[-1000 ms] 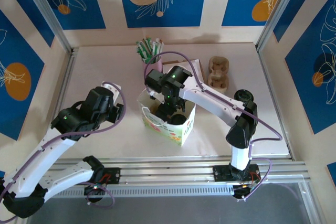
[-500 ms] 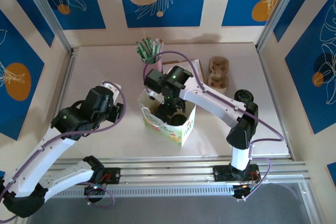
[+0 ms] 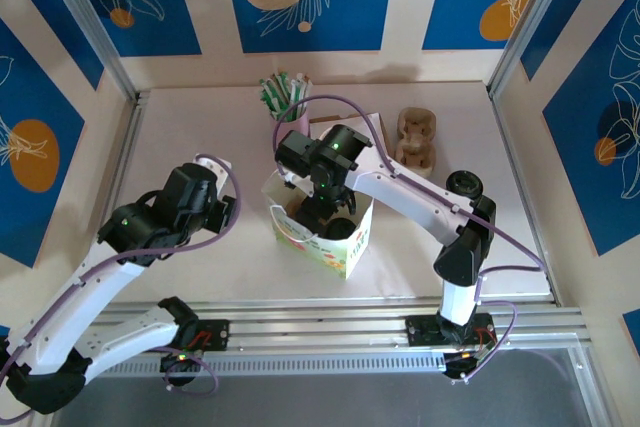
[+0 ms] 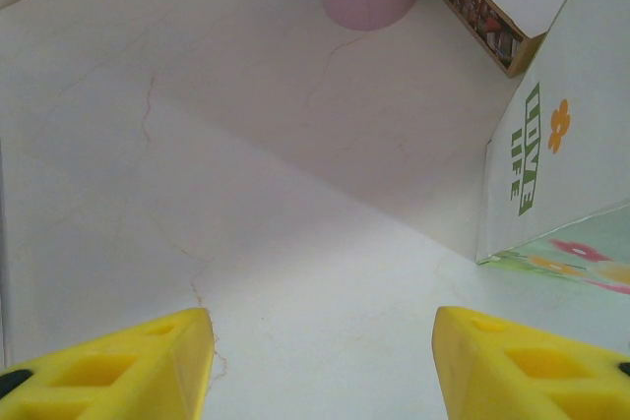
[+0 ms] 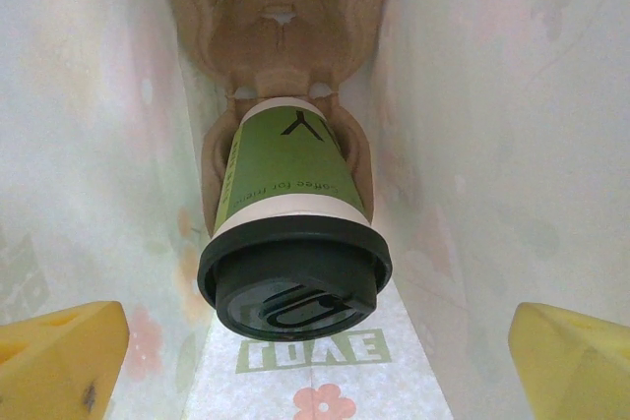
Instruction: Pack the takeout coffee
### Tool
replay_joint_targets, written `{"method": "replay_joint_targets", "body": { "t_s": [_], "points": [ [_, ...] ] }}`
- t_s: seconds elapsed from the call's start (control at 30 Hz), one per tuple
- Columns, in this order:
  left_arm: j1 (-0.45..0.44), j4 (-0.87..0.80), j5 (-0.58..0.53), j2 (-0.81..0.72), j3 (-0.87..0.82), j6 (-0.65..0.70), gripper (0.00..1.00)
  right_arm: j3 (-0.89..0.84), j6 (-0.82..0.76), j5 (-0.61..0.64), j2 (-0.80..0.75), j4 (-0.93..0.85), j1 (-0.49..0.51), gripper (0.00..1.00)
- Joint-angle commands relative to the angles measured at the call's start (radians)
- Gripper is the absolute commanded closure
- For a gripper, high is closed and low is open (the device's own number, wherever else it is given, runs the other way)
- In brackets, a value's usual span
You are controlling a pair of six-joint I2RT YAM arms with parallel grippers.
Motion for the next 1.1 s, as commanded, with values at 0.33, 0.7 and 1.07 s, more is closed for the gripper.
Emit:
{"method": "replay_joint_targets", "body": {
  "t_s": [0.33,0.7,1.07],
  "points": [
    [0.006,-0.017,0.019,0.004,0.034,-0.004,0.39,0.101,0.012,0.007,-0.072,-0.017,0.015,0.01],
    [0.005,-0.016,0.019,0.003,0.04,-0.003,0.39,0.196,0.05,0.056,-0.148,0.013,-0.002,0.01],
    [0.005,-0.013,0.023,0.005,0.06,0.004,0.38,0.106,0.213,0.049,-0.334,0.029,-0.316,0.01]
  ]
}}
